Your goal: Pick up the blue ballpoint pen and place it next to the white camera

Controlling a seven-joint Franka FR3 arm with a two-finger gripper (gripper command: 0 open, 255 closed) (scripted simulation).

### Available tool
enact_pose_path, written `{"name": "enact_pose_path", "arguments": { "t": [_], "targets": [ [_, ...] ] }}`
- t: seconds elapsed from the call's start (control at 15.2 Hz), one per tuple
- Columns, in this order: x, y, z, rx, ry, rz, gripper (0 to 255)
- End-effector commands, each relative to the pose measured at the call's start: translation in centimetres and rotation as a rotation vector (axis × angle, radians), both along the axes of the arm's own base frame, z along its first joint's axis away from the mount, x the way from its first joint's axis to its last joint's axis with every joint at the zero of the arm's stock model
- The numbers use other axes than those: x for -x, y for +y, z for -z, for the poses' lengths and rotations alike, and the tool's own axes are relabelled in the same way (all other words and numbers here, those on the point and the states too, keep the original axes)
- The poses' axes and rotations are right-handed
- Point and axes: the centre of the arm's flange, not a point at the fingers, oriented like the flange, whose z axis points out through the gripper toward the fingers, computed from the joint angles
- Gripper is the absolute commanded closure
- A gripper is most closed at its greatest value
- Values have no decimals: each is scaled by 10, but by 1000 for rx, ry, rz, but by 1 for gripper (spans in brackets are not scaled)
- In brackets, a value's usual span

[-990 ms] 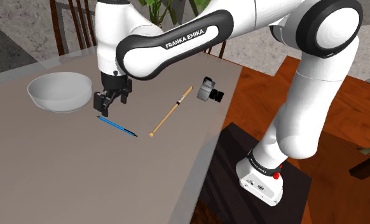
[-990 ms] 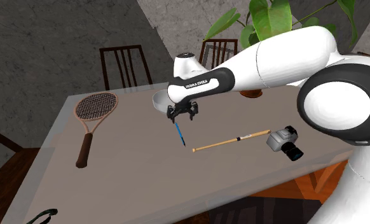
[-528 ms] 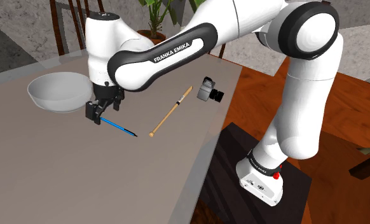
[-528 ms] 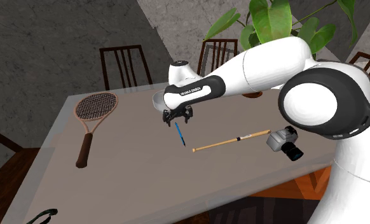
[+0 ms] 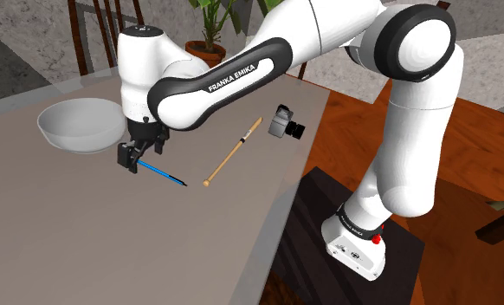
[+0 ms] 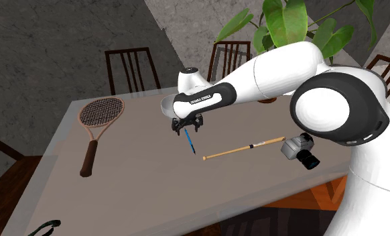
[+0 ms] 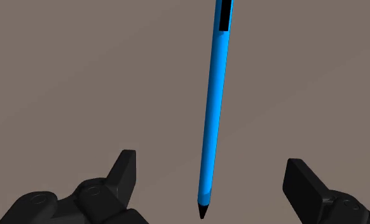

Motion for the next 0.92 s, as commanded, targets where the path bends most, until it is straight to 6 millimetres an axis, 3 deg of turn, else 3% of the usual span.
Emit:
{"name": "enact_pose_path", "arguments": {
  "t": [0.0,0.07,0.13,0.73,0.86],
  "targets": [
    [0,0,0,0,0,0,0],
    [0,0,0,0,0,0,0],
    [0,0,0,0,0,0,255],
    [0,0,0,0,0,0,255],
    [0,0,-11,0,0,0,255]
  ]
}}
